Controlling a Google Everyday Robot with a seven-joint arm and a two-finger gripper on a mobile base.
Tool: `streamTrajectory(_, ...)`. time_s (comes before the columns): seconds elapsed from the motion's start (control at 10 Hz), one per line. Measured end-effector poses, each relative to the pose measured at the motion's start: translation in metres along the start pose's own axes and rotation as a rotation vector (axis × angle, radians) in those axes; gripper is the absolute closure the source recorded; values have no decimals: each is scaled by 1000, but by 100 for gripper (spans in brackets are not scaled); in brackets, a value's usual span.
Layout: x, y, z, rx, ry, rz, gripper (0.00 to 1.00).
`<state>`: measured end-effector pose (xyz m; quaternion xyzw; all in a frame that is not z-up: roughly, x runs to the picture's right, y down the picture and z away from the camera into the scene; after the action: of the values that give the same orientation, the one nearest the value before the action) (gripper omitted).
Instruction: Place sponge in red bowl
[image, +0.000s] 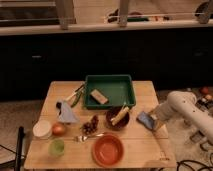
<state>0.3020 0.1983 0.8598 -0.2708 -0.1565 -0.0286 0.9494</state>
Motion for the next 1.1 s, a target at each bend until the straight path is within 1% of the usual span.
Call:
streamTrajectory(0.1, 0, -1, 0, 0, 0, -1, 100)
streamTrajectory(0.7, 0, -2, 1, 6, 5, -3, 100)
streamTrajectory(0.9, 0, -1, 0, 2, 7, -4, 100)
streamTrajectory(1.0, 3, 0, -6, -1, 20, -19, 100)
streamTrajectory(1.1, 3, -3, -17, 9, 28, -30, 100)
